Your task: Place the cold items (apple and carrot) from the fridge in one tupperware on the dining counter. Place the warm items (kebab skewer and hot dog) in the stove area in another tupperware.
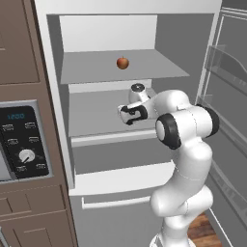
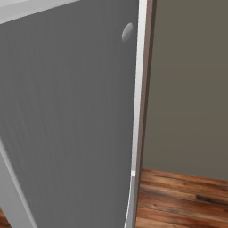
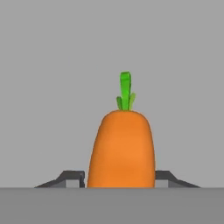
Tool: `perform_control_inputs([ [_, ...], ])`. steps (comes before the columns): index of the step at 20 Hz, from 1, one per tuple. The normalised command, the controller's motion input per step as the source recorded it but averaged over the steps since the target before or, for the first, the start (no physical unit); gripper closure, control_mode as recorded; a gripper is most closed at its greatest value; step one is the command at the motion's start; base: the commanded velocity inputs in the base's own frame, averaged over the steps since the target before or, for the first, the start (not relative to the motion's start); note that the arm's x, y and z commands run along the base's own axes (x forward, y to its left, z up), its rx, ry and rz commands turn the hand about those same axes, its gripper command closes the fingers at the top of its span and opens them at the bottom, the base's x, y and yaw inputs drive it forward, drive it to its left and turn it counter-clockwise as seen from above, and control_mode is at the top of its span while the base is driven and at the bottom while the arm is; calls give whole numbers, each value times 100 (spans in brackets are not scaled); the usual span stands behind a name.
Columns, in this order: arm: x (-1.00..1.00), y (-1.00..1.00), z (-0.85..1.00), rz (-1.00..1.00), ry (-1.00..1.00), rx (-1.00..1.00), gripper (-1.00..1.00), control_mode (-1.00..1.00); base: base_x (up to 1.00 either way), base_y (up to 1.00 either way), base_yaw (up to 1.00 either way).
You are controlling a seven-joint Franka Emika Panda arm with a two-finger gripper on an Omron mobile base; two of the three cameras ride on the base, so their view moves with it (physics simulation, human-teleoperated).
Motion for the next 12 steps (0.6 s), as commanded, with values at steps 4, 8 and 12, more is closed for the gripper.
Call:
perform_control_inputs([
  [4,-34,0,0,-8,-11,0,100,-100,0,0,0],
  [8,-92,0,3,-7,-35,7,100,-100,0,0,0],
  [12,-100,0,35,-7,-10,15,100,-100,0,0,0],
])
